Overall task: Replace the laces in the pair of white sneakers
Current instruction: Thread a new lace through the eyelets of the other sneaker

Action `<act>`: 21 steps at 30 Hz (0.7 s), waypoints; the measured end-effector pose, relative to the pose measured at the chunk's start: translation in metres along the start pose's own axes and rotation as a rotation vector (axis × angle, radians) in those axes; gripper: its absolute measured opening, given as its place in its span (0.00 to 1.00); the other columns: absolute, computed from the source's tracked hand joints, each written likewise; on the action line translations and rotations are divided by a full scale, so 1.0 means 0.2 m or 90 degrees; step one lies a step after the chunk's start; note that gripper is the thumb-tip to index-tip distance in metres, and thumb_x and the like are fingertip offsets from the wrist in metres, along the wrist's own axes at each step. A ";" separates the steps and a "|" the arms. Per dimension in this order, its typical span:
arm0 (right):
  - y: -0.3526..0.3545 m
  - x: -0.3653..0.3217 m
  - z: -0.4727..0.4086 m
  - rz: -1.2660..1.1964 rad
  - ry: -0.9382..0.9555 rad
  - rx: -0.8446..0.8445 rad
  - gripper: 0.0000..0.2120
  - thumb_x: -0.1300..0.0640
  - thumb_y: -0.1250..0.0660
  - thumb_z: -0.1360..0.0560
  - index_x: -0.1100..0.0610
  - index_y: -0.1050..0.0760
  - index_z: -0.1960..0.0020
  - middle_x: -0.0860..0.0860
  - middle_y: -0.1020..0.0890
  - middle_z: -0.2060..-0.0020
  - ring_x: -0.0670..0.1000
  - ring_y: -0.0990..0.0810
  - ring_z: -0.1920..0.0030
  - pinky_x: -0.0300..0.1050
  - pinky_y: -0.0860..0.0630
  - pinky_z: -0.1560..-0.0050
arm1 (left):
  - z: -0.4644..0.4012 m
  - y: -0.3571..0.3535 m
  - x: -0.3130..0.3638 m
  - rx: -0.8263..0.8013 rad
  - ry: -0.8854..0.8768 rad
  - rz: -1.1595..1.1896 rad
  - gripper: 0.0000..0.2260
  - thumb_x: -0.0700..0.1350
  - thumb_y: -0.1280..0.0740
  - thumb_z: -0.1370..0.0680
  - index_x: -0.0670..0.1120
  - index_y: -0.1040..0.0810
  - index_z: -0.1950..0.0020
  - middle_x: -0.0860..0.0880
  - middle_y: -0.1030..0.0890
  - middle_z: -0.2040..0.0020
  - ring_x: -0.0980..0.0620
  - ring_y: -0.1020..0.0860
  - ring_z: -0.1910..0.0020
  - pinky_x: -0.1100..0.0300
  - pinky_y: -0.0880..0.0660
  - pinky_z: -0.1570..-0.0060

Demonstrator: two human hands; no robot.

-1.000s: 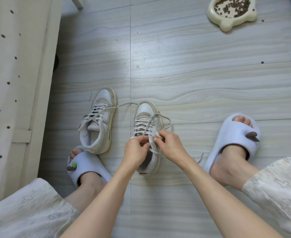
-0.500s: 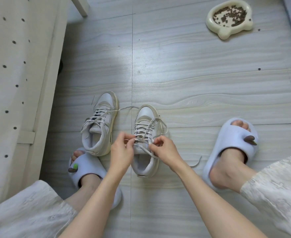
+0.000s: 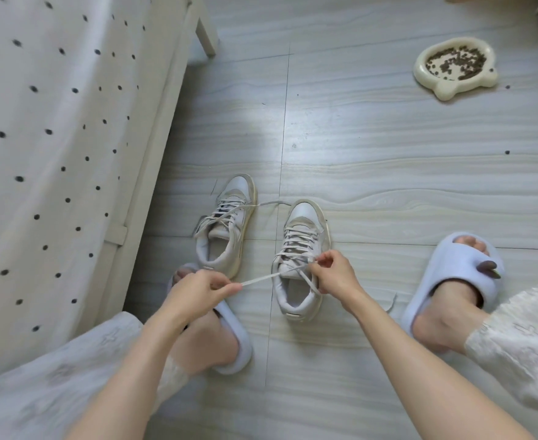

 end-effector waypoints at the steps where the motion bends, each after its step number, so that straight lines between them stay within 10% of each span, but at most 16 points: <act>1: 0.00 0.00 0.00 0.012 0.005 0.007 0.08 0.58 0.31 0.30 0.53 0.31 0.58 0.50 0.23 0.62 0.53 0.23 0.60 0.51 0.23 0.57 | 0.03 0.01 -0.01 0.033 -0.005 0.126 0.11 0.54 0.34 0.24 0.51 0.21 0.64 0.58 0.25 0.72 0.59 0.29 0.67 0.63 0.35 0.66; 8: -0.07 -0.05 0.06 0.243 0.133 0.049 0.05 0.56 0.38 0.24 0.56 0.32 0.51 0.54 0.23 0.53 0.56 0.24 0.50 0.44 0.32 0.54 | 0.05 0.16 0.07 0.193 -0.071 0.689 0.16 0.44 0.45 0.18 0.48 0.28 0.65 0.51 0.18 0.56 0.57 0.25 0.63 0.60 0.32 0.58; 11: -0.10 -0.07 0.08 0.318 0.133 0.088 0.07 0.56 0.41 0.24 0.59 0.33 0.48 0.57 0.24 0.48 0.59 0.25 0.47 0.49 0.31 0.52 | 0.01 0.08 0.14 0.148 -0.068 0.968 0.15 0.43 0.49 0.17 0.43 0.36 0.64 0.48 0.23 0.70 0.51 0.21 0.68 0.56 0.22 0.59; 15: -0.11 -0.10 0.08 0.371 0.119 0.125 0.12 0.57 0.43 0.24 0.63 0.33 0.45 0.60 0.24 0.45 0.63 0.25 0.47 0.51 0.30 0.52 | -0.05 -0.02 0.12 0.188 0.012 0.901 0.15 0.44 0.49 0.17 0.44 0.39 0.64 0.53 0.36 0.77 0.56 0.36 0.79 0.58 0.26 0.68; 21: 0.00 -0.20 0.04 0.339 0.111 0.168 0.12 0.59 0.41 0.24 0.67 0.31 0.45 0.64 0.22 0.47 0.64 0.25 0.46 0.51 0.30 0.51 | 0.04 0.01 0.15 0.149 0.016 0.692 0.15 0.44 0.44 0.18 0.39 0.29 0.61 0.44 0.21 0.67 0.51 0.20 0.65 0.58 0.22 0.57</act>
Point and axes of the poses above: each hand's wrist, its own z-axis away from the middle knuckle, its own y-axis out of the back of the hand, x = y × z, the point moved 2 cm from there along -z, towards the middle knuckle
